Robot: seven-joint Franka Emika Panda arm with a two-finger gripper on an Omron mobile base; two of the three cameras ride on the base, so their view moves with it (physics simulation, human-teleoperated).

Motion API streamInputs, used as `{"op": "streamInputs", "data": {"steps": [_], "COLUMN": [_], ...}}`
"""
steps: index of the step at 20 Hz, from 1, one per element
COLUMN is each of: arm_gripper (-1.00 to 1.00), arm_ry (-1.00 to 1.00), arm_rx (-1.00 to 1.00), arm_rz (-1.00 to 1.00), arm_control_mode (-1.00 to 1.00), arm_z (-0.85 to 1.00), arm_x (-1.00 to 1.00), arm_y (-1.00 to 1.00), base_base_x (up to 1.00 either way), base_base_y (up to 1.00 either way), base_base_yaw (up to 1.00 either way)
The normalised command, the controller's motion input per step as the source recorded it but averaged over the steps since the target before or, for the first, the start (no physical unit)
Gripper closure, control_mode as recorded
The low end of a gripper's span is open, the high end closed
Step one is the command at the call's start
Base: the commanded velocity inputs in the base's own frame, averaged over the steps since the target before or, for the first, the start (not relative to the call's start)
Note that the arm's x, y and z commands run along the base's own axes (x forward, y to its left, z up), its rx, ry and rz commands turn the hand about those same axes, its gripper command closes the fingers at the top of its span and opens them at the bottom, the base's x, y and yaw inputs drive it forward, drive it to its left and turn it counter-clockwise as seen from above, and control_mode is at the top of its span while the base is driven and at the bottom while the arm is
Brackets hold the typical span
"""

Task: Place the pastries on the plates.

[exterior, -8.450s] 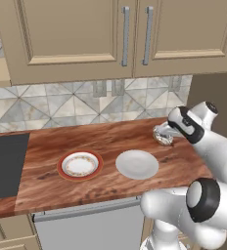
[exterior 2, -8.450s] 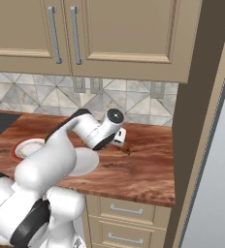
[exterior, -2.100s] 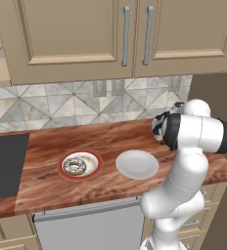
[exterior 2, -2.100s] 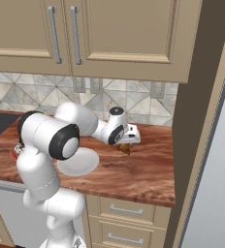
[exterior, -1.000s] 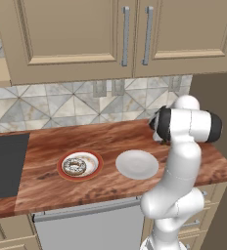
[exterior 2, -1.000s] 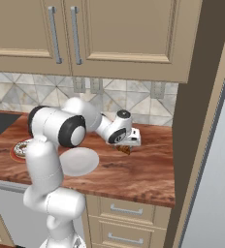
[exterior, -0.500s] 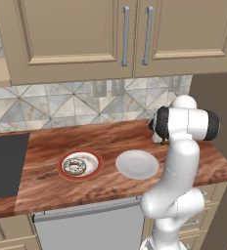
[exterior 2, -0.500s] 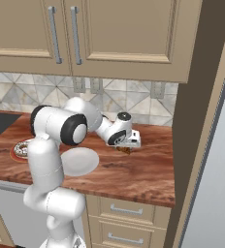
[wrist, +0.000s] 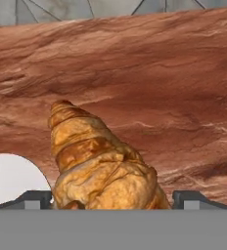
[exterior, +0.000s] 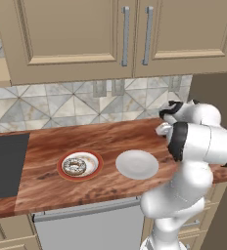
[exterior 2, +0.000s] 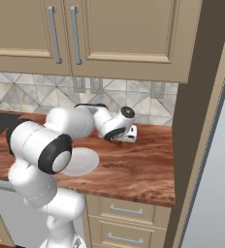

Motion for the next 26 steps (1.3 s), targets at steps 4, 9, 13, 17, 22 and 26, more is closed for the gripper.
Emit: {"op": "streamInputs", "data": {"steps": [4,9,13,17,22,26], "arm_gripper": [1.0,1.0,1.0,1.0,1.0,-1.0], "arm_ry": [0.01,0.06,-0.01,-0.09,-0.02,0.05], "arm_rx": [0.0,-0.09,-0.16,0.0,-0.06,-0.04], "arm_rz": [0.2,0.2,0.08,0.0,-0.01,-0.01], "arm_control_mode": [-1.0,-1.0,-1.0,-1.0,-1.0,-1.0], "arm_z": [0.57,0.45,-0.22,-0.11,-0.39,-0.09], "arm_x": [-1.0,-1.0,-0.56,0.01,0.15,0.24], "arm_y": [0.85,0.94,0.71,0.08,0.52,0.2], "base_base_x": [0.0,0.0,0.0,0.0,0.0,0.0], "base_base_y": [0.0,0.0,0.0,0.0,0.0,0.0], "base_base_yaw": [0.0,0.0,0.0,0.0,0.0,0.0]}}
